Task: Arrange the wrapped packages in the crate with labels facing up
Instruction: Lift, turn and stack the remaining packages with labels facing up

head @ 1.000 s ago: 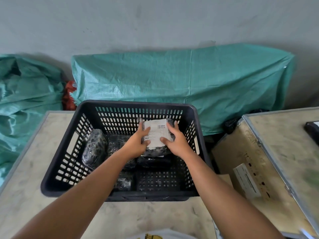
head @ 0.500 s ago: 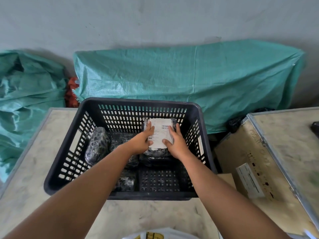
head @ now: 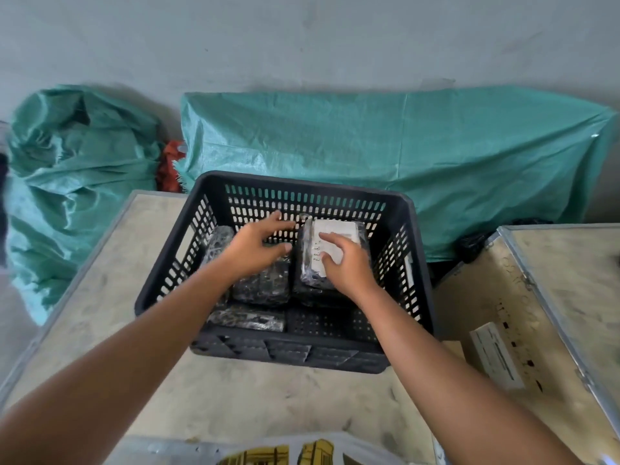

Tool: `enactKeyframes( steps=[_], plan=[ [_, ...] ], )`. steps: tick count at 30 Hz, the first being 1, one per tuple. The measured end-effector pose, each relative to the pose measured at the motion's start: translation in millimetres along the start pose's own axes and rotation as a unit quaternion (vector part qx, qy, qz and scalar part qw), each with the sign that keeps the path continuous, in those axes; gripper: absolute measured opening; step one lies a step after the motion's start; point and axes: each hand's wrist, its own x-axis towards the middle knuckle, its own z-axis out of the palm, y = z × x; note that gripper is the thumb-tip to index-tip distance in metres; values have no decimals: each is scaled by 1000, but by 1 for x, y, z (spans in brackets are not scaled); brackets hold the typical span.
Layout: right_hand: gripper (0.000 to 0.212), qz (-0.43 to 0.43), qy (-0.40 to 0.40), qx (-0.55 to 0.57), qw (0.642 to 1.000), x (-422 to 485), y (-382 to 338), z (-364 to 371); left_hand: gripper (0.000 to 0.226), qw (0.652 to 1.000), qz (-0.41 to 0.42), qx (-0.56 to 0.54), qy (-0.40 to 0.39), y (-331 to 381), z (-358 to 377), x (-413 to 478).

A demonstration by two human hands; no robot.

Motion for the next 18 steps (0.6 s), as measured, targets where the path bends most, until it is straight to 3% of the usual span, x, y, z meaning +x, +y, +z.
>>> enactKeyframes(
  steps=[4,9,13,15,18],
  plan=[
    [36,-11,-60,53,997,3,-27,25,45,992,15,-58,107,-13,-50,-31],
    [40,-56,-134,36,989,19,-45,70,32,977,31,25,209,-41,-90,-69],
    [44,-71,-186,-39,979,32,-39,109,35,971,-39,166,169,-76,-104,-87],
    [49,-63,-228,-98,967,39,-30,124,42,982,-96,106,126,-87,-103,-92],
    [74,-65,-325,-248,910,51,-14,145,51,982,-111,-19,151,-99,-97,-90]
  ],
)
